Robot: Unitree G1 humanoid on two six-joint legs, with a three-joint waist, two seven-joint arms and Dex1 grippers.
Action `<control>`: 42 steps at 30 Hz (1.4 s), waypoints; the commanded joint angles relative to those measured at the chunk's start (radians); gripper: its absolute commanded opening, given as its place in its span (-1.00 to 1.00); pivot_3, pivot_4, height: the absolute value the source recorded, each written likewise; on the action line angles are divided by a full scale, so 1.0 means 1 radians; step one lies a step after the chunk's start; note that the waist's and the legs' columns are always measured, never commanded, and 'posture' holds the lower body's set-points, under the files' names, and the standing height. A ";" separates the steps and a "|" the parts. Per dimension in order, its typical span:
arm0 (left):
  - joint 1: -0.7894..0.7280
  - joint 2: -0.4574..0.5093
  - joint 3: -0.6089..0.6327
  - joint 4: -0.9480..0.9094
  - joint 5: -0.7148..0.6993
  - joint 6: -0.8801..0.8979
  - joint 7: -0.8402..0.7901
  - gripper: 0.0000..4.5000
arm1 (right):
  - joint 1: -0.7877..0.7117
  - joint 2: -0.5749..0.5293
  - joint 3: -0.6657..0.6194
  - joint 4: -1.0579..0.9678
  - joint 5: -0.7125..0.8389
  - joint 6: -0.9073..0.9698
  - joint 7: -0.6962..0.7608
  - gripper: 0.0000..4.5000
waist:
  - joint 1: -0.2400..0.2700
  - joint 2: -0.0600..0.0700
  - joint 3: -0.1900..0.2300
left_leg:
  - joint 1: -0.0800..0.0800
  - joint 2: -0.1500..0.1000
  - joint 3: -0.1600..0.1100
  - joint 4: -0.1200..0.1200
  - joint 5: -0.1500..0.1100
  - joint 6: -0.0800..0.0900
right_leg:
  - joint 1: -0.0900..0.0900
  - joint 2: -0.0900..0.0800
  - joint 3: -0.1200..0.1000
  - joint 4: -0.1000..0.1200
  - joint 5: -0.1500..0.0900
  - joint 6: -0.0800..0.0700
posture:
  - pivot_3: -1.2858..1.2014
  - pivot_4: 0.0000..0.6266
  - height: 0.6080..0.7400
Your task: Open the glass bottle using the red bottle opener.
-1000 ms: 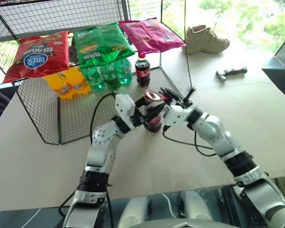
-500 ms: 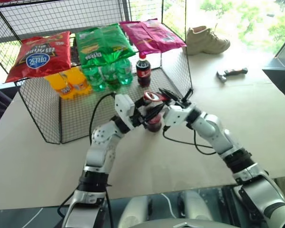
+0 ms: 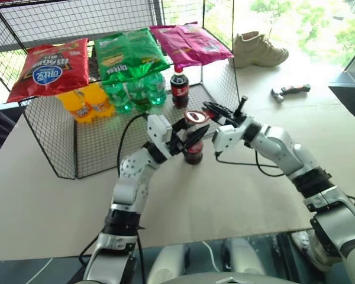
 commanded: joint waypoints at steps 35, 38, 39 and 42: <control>0.032 0.023 -0.007 -0.088 -0.018 0.072 0.012 -0.15 | 0.045 0.124 -0.151 -0.066 0.350 0.070 0.028 -1.00 | -0.003 0.000 0.001 | -0.003 0.001 0.001 -0.006 0.000 0.000 | -0.005 0.000 0.001 -0.003 0.000 0.000 | 0.03 -0.52 1.00; 0.032 0.028 -0.005 -0.088 -0.020 0.075 0.012 -0.15 | 0.070 0.144 -0.157 -0.094 0.360 0.105 0.045 -1.00 | -0.004 0.000 0.001 | -0.003 0.001 0.001 -0.006 0.000 0.000 | -0.005 0.000 0.001 -0.003 0.000 0.000 | 0.03 -0.52 1.00; 0.031 0.028 -0.005 -0.088 -0.020 0.076 0.012 -0.15 | 0.076 0.148 -0.159 -0.101 0.362 0.114 0.049 -1.00 | -0.005 0.000 0.001 | -0.003 0.001 0.001 -0.006 0.000 0.000 | -0.005 0.000 0.001 -0.003 0.000 0.000 | 0.03 -0.52 1.00; 0.021 0.023 -0.007 -0.080 -0.010 0.070 0.019 0.32 | 0.094 0.153 -0.162 -0.115 0.363 0.132 0.060 -1.00 | -0.004 0.000 0.002 | -0.003 0.001 0.001 -0.006 0.000 0.000 | -0.005 0.000 0.001 -0.002 0.000 0.000 | 0.03 -0.52 1.00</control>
